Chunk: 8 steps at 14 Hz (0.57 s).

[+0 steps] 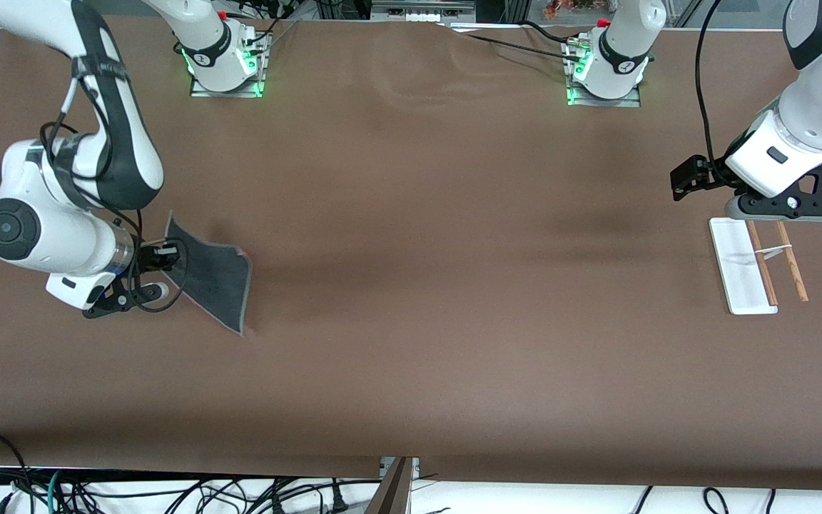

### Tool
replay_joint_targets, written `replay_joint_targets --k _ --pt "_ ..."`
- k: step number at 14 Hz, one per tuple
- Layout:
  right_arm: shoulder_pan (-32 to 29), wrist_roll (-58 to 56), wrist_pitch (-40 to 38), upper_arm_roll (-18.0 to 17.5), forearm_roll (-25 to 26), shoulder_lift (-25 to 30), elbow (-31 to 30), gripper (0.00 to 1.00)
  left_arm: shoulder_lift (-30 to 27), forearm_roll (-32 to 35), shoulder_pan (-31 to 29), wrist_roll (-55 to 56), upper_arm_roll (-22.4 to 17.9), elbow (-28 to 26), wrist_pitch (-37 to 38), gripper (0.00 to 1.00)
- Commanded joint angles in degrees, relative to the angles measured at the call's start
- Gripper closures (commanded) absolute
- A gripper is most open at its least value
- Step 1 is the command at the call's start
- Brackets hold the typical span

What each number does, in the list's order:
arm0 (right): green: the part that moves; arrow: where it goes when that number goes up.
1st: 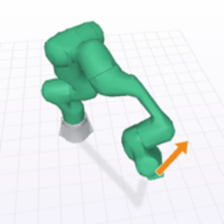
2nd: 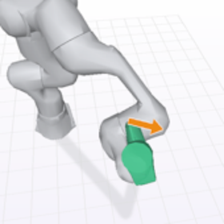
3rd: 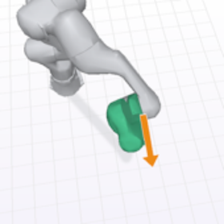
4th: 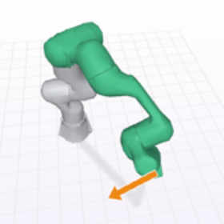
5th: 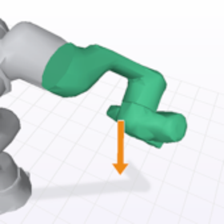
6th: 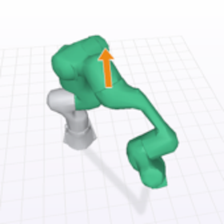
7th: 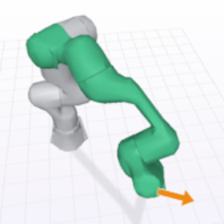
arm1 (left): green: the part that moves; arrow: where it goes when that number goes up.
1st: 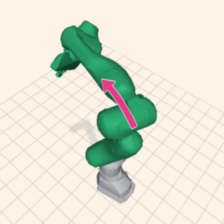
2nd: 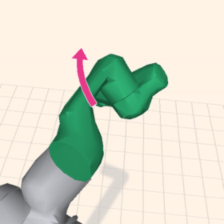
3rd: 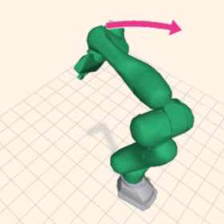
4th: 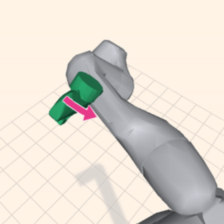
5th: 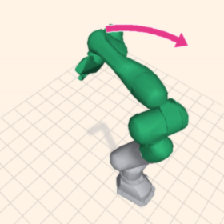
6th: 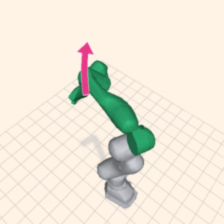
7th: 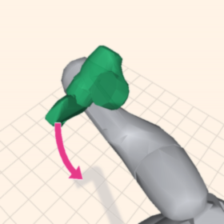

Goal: Pass towel and hang on rack
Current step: 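Grasp the towel corner with the right gripper and lift it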

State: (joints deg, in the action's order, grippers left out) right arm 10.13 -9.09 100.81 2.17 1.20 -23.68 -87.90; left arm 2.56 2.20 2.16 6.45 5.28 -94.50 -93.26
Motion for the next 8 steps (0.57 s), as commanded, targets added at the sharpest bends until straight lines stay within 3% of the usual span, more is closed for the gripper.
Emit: replay_joint_targets --k 1,4,8 --pt "4.36 4.78 -10.16 0.12 -0.05 -1.54 10.18 1.00 -0.80 -1.05 -0.05 -0.30 -0.18 0.02 0.54 0.00" --pt "8.40 8.29 -16.50 -0.06 -3.20 -1.54 17.30 1.00 -0.54 -0.88 -0.14 -1.70 -0.19 0.02 1.06 0.00" --pt "14.38 16.28 -17.75 -0.06 -9.80 -1.54 21.80 1.00 -0.28 -0.88 0.22 -2.23 -0.19 0.02 1.67 0.00"
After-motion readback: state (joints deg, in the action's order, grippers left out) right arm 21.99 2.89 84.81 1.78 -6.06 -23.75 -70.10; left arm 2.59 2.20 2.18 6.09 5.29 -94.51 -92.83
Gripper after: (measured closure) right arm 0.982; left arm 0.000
